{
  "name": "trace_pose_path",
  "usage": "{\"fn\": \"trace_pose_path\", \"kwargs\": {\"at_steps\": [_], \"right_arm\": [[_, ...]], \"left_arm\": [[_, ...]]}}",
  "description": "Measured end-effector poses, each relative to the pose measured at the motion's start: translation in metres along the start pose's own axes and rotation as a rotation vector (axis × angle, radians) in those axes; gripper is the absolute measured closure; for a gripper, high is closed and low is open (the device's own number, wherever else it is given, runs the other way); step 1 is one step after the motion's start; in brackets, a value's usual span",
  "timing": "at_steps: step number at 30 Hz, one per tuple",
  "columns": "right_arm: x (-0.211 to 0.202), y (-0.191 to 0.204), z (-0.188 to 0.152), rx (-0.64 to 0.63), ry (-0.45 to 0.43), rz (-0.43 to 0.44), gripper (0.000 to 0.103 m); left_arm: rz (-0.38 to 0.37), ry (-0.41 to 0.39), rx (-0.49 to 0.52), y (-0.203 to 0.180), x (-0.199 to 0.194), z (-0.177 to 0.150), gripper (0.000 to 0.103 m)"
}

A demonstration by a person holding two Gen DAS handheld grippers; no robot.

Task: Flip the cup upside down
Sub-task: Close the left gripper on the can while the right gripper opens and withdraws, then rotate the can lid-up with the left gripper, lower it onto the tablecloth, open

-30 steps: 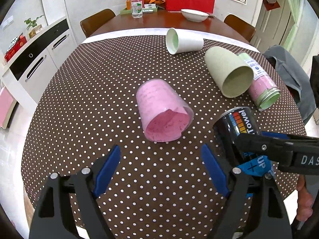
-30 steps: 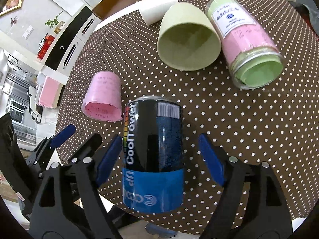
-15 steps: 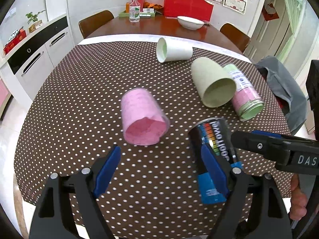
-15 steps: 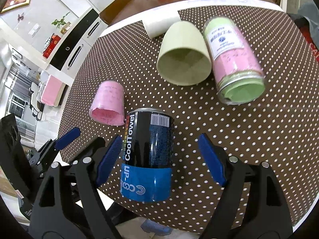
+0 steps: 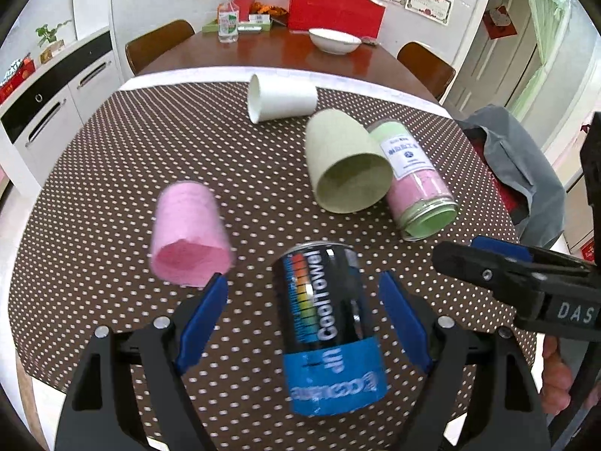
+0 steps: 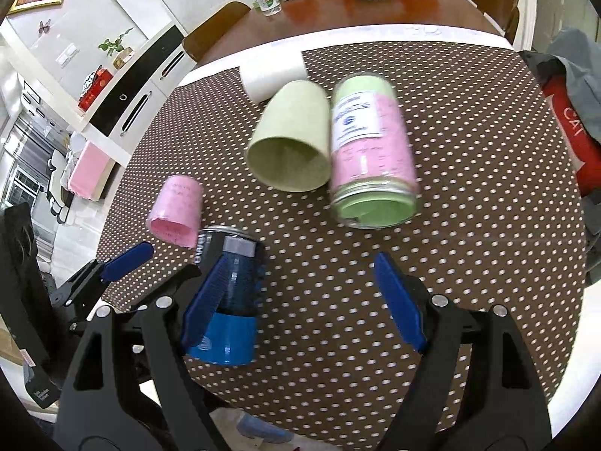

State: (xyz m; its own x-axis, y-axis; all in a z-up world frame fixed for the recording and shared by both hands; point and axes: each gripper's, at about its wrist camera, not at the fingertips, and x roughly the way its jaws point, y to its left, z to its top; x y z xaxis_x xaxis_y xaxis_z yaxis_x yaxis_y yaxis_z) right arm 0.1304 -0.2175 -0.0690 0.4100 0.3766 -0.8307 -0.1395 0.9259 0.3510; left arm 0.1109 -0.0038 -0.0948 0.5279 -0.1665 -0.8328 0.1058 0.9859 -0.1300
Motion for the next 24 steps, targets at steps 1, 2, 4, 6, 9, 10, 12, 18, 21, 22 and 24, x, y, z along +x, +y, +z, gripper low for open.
{"fn": "trace_pose_path", "kwargs": {"at_steps": [1,2,4,6,9,10,12,18,21,22,24], "right_arm": [[-0.001,-0.002,0.002,-0.002,0.001,-0.002,0.025],[-0.001,-0.008,0.004,-0.003,0.002,-0.005,0.025],[0.001,-0.014,0.006,-0.016,0.008,-0.009,0.025],[0.004,-0.021,0.008,-0.018,0.017,-0.012,0.025],[0.014,-0.026,0.011,-0.020,0.043,-0.011,0.025],[0.017,-0.026,0.013,-0.023,0.052,-0.008,0.025],[0.023,-0.027,0.015,-0.028,0.069,-0.002,0.025],[0.037,-0.027,0.020,-0.035,0.109,0.010,0.025],[0.041,-0.027,0.023,-0.039,0.118,0.014,0.025],[0.041,-0.026,0.025,-0.040,0.119,0.015,0.025],[0.041,-0.026,0.027,-0.042,0.117,0.017,0.025]], "left_arm": [[-0.002,0.011,-0.009,-0.003,0.004,0.001,0.021],[0.000,0.019,-0.015,-0.004,0.007,0.001,0.021],[0.012,0.044,-0.036,-0.008,0.017,0.003,0.021],[0.018,0.064,-0.056,-0.009,0.026,0.004,0.021],[0.033,0.091,-0.077,-0.010,0.036,0.005,0.021],[0.039,0.104,-0.082,-0.010,0.041,0.005,0.021],[0.049,0.121,-0.088,-0.011,0.049,0.007,0.021],[0.025,0.156,-0.146,-0.003,0.066,0.009,0.037],[0.026,0.139,-0.143,-0.002,0.064,0.010,0.037],[0.030,0.134,-0.140,-0.002,0.063,0.010,0.037],[0.031,0.118,-0.136,-0.003,0.059,0.012,0.037]]}}
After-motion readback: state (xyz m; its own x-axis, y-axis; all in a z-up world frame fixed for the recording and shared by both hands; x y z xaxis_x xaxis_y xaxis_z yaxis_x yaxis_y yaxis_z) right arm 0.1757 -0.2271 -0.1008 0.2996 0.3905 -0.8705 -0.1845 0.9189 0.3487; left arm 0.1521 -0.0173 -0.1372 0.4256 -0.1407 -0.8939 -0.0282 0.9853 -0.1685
